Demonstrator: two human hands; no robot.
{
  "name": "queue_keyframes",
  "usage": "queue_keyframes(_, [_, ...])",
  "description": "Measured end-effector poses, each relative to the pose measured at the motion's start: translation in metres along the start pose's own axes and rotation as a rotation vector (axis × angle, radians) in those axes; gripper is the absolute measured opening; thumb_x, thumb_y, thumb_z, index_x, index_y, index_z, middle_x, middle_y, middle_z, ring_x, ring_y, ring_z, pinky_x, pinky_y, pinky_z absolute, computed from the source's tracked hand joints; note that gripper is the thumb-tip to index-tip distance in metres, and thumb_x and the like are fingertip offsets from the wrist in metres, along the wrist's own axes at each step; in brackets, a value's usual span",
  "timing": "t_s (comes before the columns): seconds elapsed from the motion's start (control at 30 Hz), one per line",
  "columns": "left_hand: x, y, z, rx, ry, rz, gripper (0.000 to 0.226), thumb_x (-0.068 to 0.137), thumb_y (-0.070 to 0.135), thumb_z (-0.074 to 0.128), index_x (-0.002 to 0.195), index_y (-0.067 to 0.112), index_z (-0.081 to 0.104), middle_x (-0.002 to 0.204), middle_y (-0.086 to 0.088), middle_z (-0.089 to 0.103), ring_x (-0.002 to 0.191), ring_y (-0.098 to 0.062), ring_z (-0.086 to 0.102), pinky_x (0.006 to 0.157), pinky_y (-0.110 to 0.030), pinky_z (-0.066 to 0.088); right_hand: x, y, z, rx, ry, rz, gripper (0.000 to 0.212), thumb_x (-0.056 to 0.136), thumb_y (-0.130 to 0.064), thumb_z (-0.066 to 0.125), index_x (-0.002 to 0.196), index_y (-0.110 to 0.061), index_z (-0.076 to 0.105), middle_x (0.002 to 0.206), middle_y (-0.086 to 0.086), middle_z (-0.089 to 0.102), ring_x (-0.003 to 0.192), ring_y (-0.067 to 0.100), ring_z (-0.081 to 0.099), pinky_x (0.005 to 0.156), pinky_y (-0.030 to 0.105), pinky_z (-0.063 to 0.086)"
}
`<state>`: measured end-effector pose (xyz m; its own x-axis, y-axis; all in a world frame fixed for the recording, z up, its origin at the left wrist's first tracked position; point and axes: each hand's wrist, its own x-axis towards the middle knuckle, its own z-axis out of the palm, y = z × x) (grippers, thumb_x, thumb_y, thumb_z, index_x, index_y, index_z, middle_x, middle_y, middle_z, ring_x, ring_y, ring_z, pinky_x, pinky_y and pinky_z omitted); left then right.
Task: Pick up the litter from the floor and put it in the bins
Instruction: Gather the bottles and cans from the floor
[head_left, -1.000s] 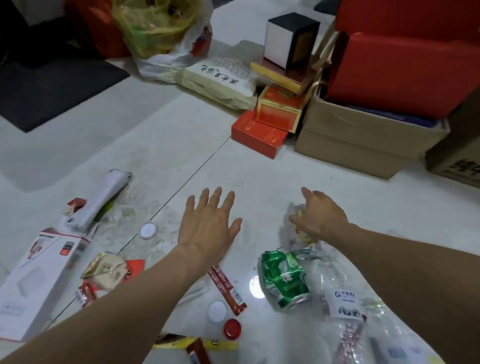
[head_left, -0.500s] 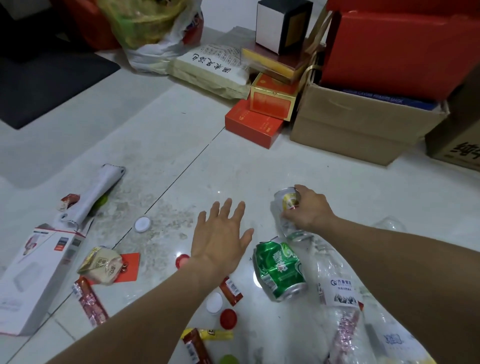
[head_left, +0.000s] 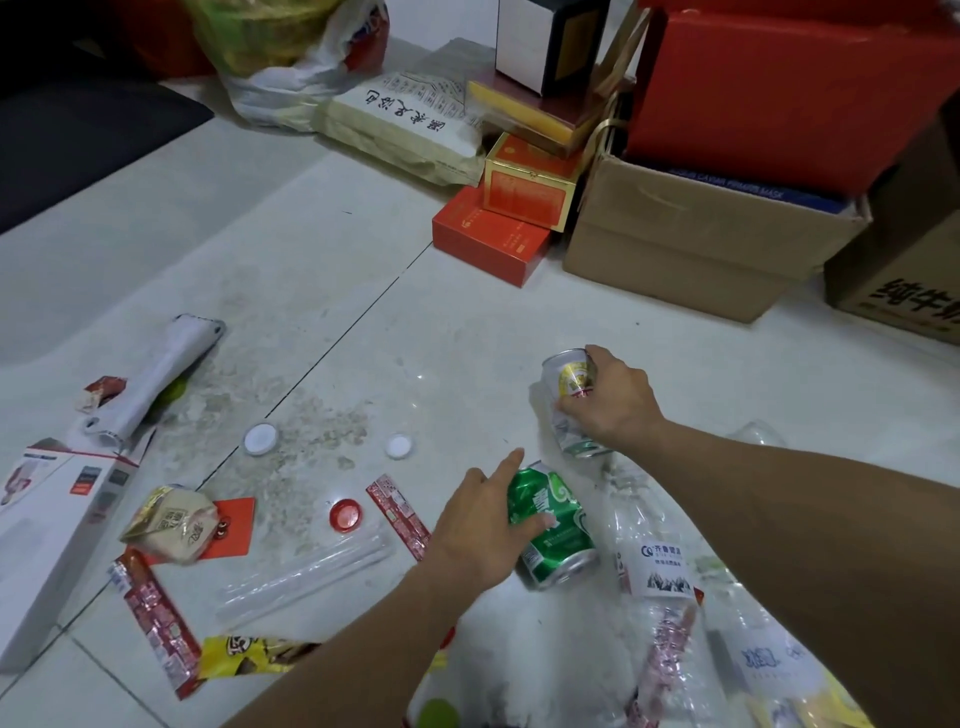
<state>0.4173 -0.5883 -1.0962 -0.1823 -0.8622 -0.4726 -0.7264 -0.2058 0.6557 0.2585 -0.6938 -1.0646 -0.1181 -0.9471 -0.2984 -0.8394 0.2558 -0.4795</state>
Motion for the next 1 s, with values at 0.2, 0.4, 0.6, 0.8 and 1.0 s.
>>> queue_keyframes(0.2, [0.011, 0.005, 0.017, -0.156, 0.072, -0.076, 0.071, 0.086, 0.035, 0.071, 0.147, 0.033, 0.033, 0.119, -0.006, 0.047, 0.112, -0.021, 0.051, 0.097, -0.027, 0.04, 0.006, 0.008, 0.003, 0.006, -0.003, 0.002, 0.061, 0.077, -0.029, 0.074, 0.13, -0.018, 0.047, 0.113, 0.01, 0.062, 0.088, 0.024, 0.049, 0.076, 0.027, 0.041])
queue_keyframes(0.4, [0.022, 0.005, 0.022, -0.279, 0.156, -0.104, 0.052, 0.083, 0.025, 0.075, 0.129, 0.029, 0.051, 0.114, -0.007, 0.053, 0.101, -0.02, 0.055, 0.096, -0.035, 0.047, 0.012, 0.011, 0.007, 0.018, 0.005, -0.002, 0.061, 0.077, -0.029, 0.073, 0.131, -0.018, 0.047, 0.112, 0.01, 0.063, 0.087, 0.023, 0.049, 0.075, 0.027, 0.04])
queue_keyframes(0.6, [0.026, 0.0, 0.009, -0.404, 0.22, -0.087, 0.048, 0.079, 0.021, 0.078, 0.12, 0.031, 0.056, 0.112, -0.008, 0.051, 0.098, -0.022, 0.059, 0.092, -0.04, 0.053, 0.014, 0.004, 0.003, 0.033, 0.051, -0.028, 0.062, 0.081, -0.027, 0.072, 0.134, -0.016, 0.042, 0.112, 0.013, 0.062, 0.096, 0.03, 0.056, 0.078, 0.032, 0.044])
queue_keyframes(0.8, [0.017, -0.016, -0.035, -0.438, 0.31, -0.071, 0.051, 0.083, 0.017, 0.074, 0.127, 0.033, 0.053, 0.117, -0.006, 0.049, 0.104, -0.021, 0.058, 0.094, -0.035, 0.053, 0.007, -0.033, 0.003, 0.064, 0.09, -0.096, 0.061, 0.081, -0.026, 0.072, 0.133, -0.016, 0.041, 0.112, 0.015, 0.062, 0.099, 0.033, 0.057, 0.082, 0.039, 0.05])
queue_keyframes(1.0, [-0.019, -0.044, -0.11, -0.404, 0.444, -0.062, 0.051, 0.084, 0.011, 0.072, 0.127, 0.03, 0.052, 0.117, -0.007, 0.051, 0.104, -0.019, 0.055, 0.092, -0.027, 0.049, -0.005, -0.114, 0.023, 0.157, 0.074, -0.228, 0.061, 0.081, -0.026, 0.073, 0.134, -0.017, 0.042, 0.113, 0.015, 0.061, 0.102, 0.034, 0.058, 0.088, 0.044, 0.051])
